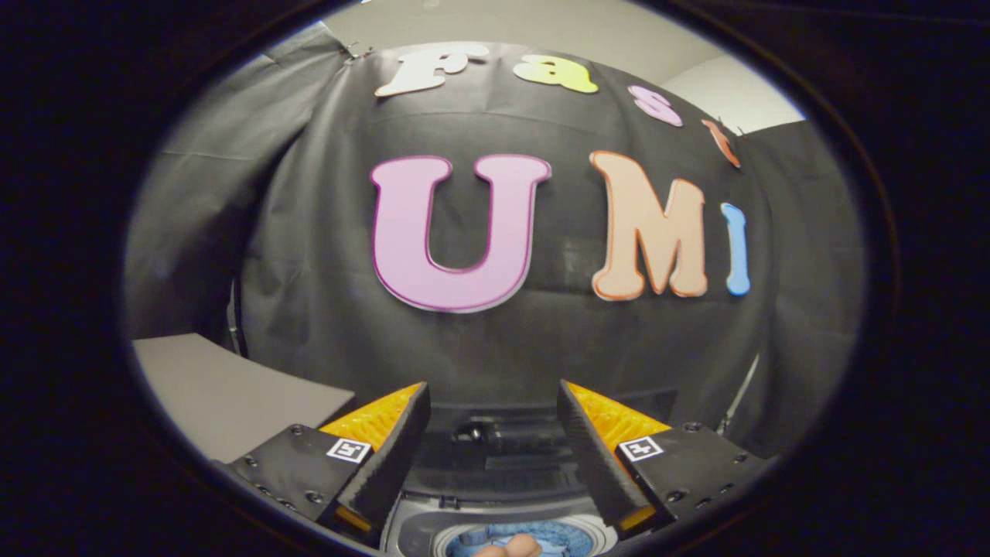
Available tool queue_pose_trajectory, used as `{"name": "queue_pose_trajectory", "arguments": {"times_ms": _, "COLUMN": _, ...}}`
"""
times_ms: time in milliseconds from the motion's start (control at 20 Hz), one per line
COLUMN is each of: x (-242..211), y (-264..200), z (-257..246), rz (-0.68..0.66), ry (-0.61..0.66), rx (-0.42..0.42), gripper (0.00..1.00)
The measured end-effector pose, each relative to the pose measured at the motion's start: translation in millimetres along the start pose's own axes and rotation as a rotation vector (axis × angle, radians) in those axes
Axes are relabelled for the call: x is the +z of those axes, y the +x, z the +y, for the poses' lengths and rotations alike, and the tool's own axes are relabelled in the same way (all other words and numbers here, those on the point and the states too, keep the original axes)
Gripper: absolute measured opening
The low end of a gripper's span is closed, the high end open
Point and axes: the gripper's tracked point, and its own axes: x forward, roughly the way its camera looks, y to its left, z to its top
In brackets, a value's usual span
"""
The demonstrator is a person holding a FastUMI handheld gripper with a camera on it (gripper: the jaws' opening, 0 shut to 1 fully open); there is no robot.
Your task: Put the clothes into the washing machine and then close the washing machine lid.
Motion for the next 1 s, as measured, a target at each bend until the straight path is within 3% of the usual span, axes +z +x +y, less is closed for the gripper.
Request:
{"name": "queue_pose_trajectory", "arguments": {"times_ms": 300, "x": 11.2, "y": 57.9, "z": 0.5, "rz": -0.015, "ry": 0.017, "rx": 0.046, "gripper": 1.00}}
{"name": "queue_pose_trajectory", "arguments": {"times_ms": 550, "x": -15.9, "y": 87.5, "z": -8.6, "rz": 0.044, "ry": 0.060, "rx": 0.049, "gripper": 1.00}}
{"name": "queue_pose_trajectory", "arguments": {"times_ms": 900, "x": -82.0, "y": 118.2, "z": -13.8, "rz": 0.232, "ry": 0.049, "rx": 0.072, "gripper": 1.00}}
{"name": "queue_pose_trajectory", "arguments": {"times_ms": 1000, "x": -79.2, "y": 123.6, "z": -20.9, "rz": 0.202, "ry": 0.067, "rx": 0.045, "gripper": 0.99}}
